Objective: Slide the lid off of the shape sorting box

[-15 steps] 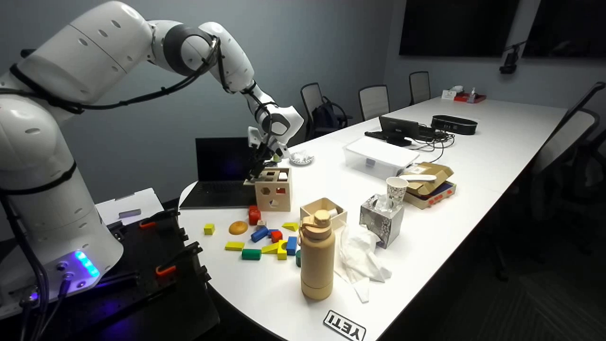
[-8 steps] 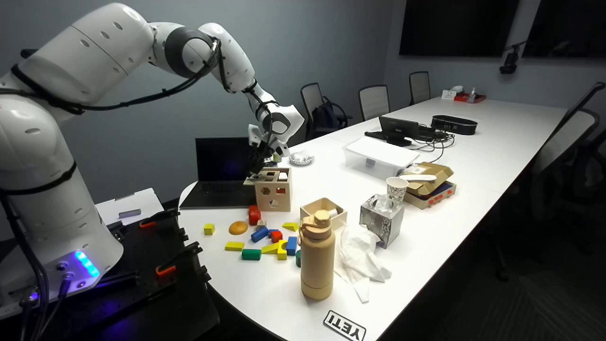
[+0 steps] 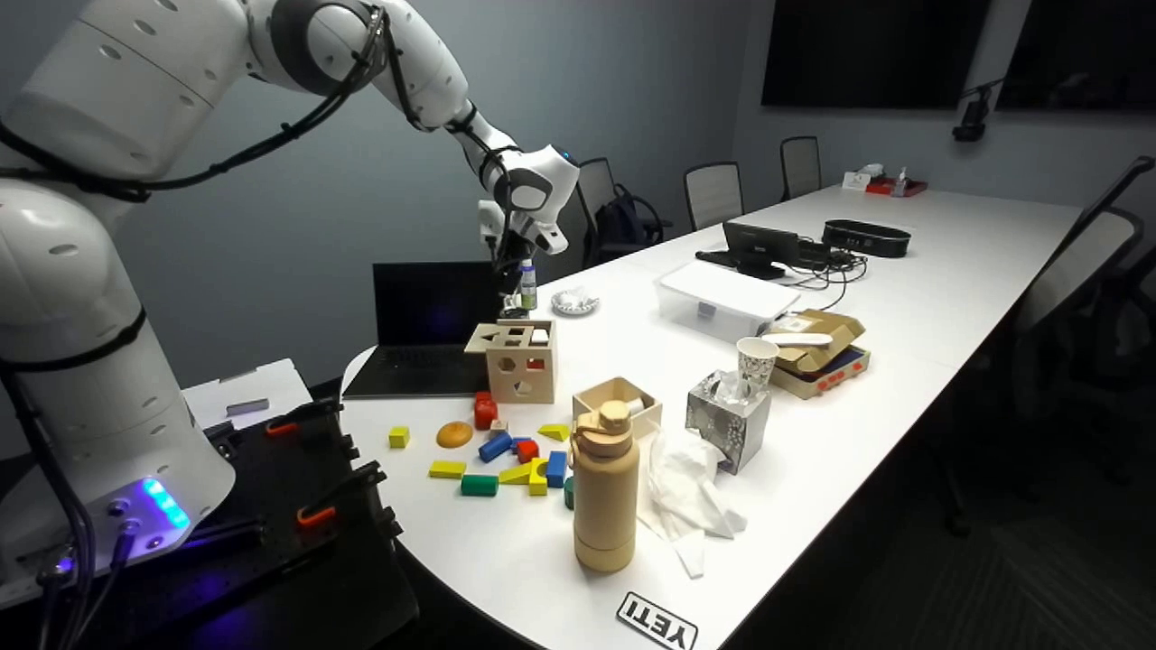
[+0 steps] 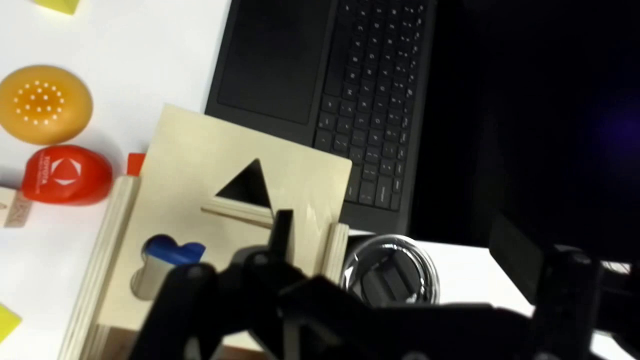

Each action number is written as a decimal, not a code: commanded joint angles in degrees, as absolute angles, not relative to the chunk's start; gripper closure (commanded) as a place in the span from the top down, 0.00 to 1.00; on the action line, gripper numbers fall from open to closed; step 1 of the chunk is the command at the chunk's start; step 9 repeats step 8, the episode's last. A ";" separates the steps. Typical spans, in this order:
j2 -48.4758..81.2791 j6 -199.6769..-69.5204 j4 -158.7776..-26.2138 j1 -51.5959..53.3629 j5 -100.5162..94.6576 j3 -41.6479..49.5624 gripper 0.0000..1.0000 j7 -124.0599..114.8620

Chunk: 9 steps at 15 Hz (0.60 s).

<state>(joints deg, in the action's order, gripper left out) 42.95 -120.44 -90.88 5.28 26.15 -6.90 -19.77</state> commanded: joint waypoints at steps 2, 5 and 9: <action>32.18 -128.42 -101.94 6.94 25.13 -4.90 1.00 -22.54; 28.64 -130.59 -105.69 7.28 24.05 -4.31 1.00 -23.14; 26.13 -131.36 -108.48 7.52 22.95 -3.86 1.00 -24.21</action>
